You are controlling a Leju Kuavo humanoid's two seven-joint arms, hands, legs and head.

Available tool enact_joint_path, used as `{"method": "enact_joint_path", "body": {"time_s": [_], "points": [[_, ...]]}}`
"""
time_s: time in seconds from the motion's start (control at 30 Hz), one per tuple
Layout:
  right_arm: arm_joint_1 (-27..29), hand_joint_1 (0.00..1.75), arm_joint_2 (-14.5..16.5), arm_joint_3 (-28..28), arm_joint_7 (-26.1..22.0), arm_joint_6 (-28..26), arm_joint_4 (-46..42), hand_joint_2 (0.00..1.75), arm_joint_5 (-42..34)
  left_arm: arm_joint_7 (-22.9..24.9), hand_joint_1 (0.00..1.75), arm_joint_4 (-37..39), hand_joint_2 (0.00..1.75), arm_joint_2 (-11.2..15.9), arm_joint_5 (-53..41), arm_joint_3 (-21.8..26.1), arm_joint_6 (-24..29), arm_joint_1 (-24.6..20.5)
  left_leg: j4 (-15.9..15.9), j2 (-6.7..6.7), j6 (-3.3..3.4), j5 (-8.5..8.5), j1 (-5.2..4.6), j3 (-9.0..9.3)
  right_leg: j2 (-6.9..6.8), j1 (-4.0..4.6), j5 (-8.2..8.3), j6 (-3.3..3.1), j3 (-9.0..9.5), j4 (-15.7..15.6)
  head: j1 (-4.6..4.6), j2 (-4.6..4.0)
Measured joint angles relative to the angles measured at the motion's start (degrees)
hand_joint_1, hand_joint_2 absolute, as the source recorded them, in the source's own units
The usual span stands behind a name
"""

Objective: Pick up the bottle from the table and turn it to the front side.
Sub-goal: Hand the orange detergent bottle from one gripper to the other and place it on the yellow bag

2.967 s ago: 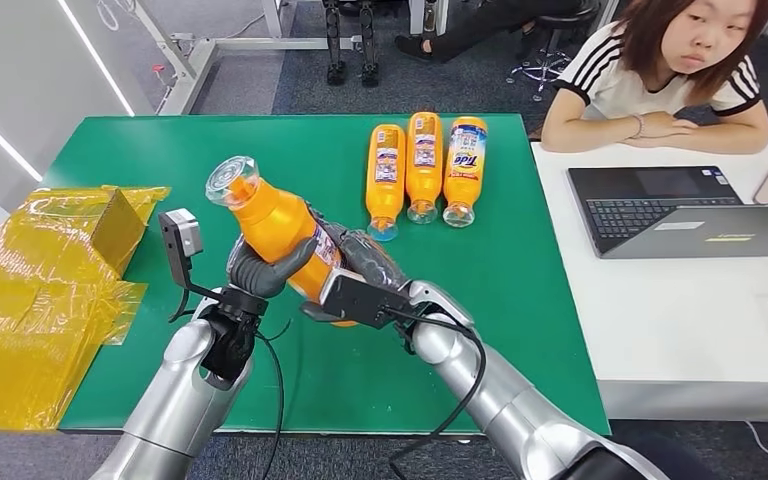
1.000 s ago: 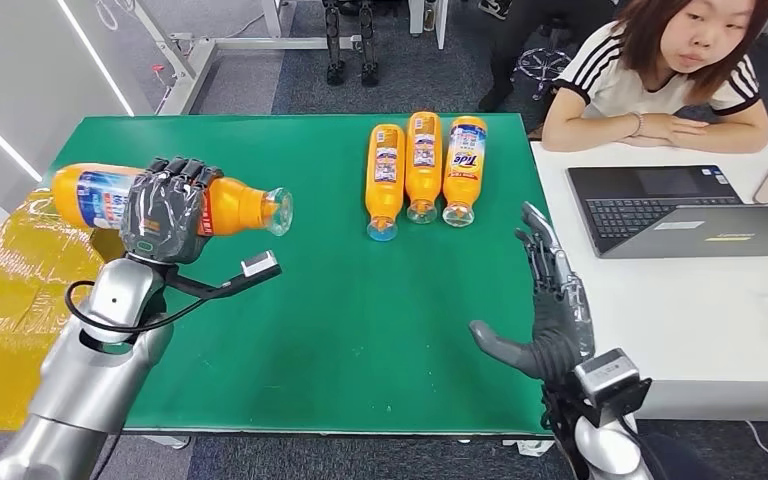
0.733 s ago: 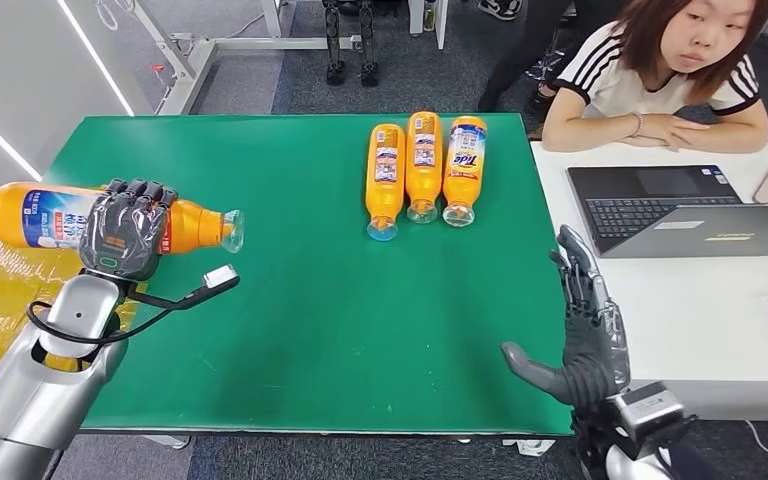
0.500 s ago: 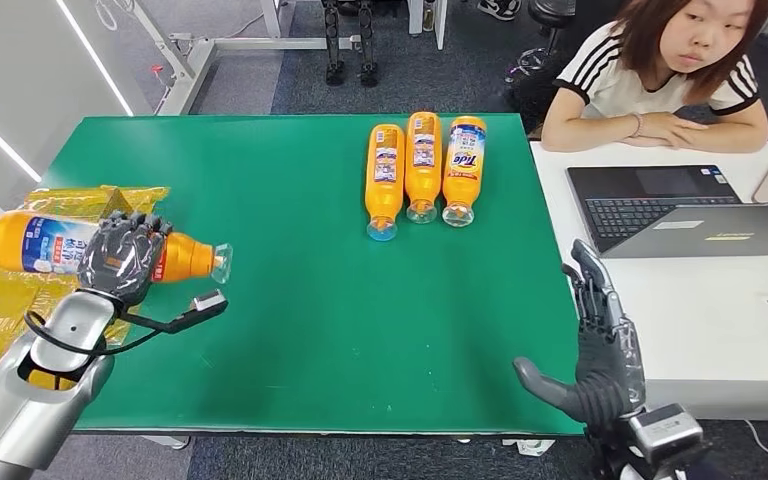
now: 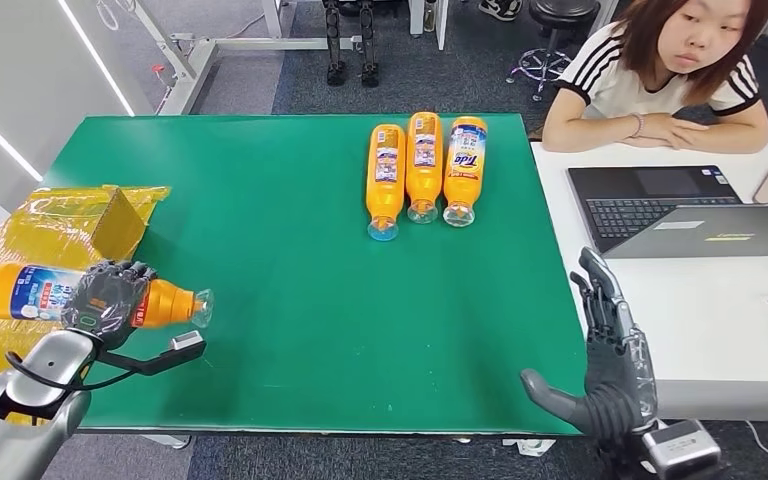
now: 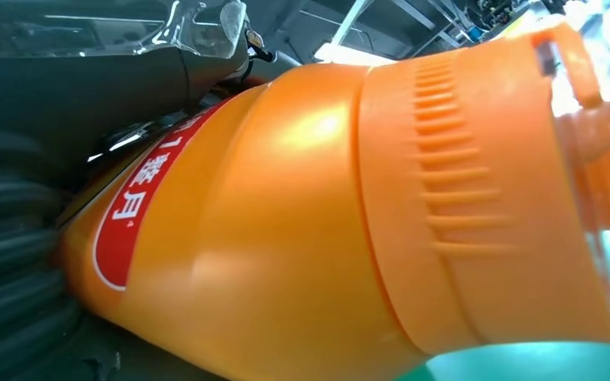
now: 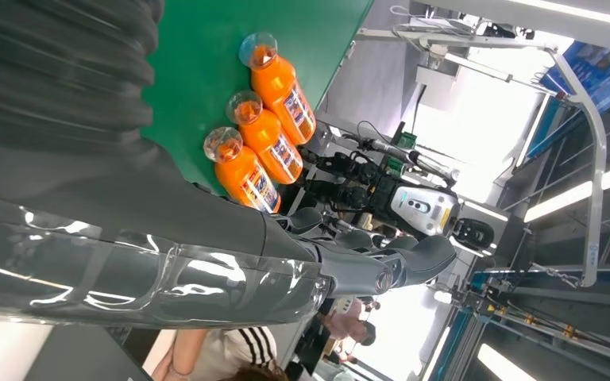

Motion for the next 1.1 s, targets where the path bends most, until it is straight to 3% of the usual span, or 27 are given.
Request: {"method": "enact_joint_path", "body": {"time_s": [0.17, 0.4, 0.57, 0.77, 1.0, 1.1], "points": [[-0.11, 0.00, 0.72, -0.32, 0.15, 0.96, -0.26, 1.75, 0.87, -2.47, 1.75, 5.12, 1.75, -2.18, 2.67, 0.21, -0.14, -1.75, 0.02, -0.05, 0.01, 0.01, 0.00, 0.02, -0.06, 0.00, 0.00, 0.00, 0.00, -0.03, -0.01, 0.00], [-1.55, 0.00, 1.73, -0.45, 0.81, 2.10, -0.22, 1.75, 2.23, -3.21, 1.75, 22.51, 1.75, -9.16, 4.65, -0.13, 3.33, -9.22, 0.03, -0.07, 0.01, 0.03, 0.00, 0.02, -0.09, 0.00, 0.06, 0.01, 0.05, -0.01, -0.01, 0.00], [-3.77, 0.00, 1.96, 0.41, 1.83, 2.58, 0.30, 1.75, 2.27, -4.35, 1.75, 32.73, 1.75, -12.33, 6.65, -0.15, 4.13, -14.29, 0.03, -0.14, 0.03, 0.04, -0.01, 0.05, -0.16, -0.01, 0.06, 0.01, 0.11, -0.01, 0.00, 0.00], [-5.31, 0.00, 2.11, 1.30, 2.71, 2.57, 0.76, 1.75, 2.37, -4.24, 1.75, 39.86, 1.75, -13.93, 7.30, -0.14, 2.29, -18.79, -0.02, -0.32, 0.01, 0.07, -0.01, 0.23, -0.39, -0.01, 0.01, 0.01, 0.34, -0.01, -0.01, 0.00], [-5.31, 0.00, 2.32, 2.21, 3.19, 2.57, 0.94, 1.75, 2.85, -0.14, 1.75, 46.38, 1.75, -14.83, 4.31, -0.15, -0.90, -22.77, -0.09, -0.31, -0.05, 0.10, 0.00, 0.55, -0.37, -0.01, 0.02, -0.03, 0.67, 0.02, -0.01, 0.00], [-4.56, 0.00, 2.62, 2.31, 3.07, 2.58, 0.95, 1.75, 3.20, 0.54, 1.59, 47.84, 1.75, -14.57, 3.82, -0.15, -1.05, -23.42, -0.09, -0.30, -0.08, 0.13, 0.00, 0.65, -0.35, -0.01, 0.02, -0.05, 0.71, 0.08, -0.01, 0.00]]}}
